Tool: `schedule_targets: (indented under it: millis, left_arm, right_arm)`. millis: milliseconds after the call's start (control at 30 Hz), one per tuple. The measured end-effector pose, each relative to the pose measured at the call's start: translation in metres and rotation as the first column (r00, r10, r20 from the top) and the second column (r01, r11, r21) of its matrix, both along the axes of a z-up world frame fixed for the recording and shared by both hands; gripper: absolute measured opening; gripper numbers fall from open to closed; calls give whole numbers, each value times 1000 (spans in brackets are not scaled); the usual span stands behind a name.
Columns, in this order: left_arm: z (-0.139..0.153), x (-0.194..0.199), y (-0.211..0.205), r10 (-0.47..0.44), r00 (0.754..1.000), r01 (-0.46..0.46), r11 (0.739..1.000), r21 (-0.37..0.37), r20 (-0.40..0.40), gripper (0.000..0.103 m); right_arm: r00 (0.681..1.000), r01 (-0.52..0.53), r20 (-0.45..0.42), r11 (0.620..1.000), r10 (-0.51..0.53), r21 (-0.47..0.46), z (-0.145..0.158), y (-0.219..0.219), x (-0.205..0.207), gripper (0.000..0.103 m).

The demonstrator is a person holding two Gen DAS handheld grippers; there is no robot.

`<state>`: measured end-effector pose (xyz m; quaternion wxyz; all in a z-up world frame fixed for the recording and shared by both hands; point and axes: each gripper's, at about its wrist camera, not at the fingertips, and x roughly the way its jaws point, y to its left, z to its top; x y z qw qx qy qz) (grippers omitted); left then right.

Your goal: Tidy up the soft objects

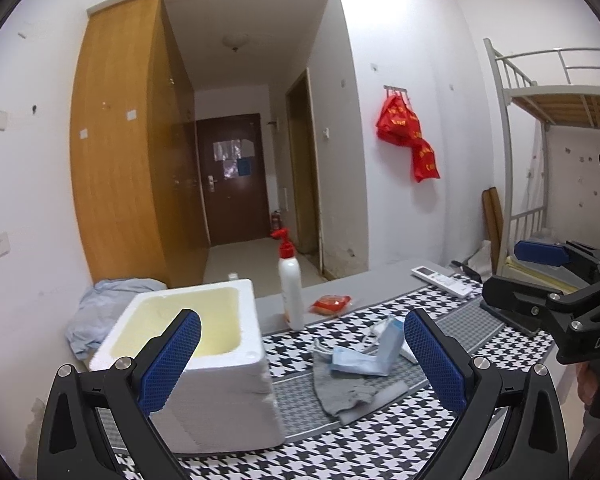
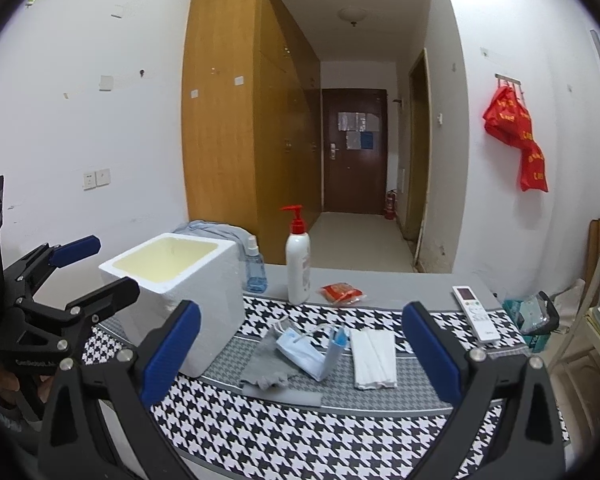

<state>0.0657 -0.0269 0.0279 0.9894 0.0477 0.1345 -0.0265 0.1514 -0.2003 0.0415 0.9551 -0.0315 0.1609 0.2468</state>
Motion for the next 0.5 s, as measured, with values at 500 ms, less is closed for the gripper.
schedule_targets:
  millis: [500]
  left_arm:
    - [-28, 21, -15, -37, 998, 35, 998, -43, -54, 102]
  right_arm:
    - [996, 80, -43, 997, -80, -8, -20, -13, 10, 102]
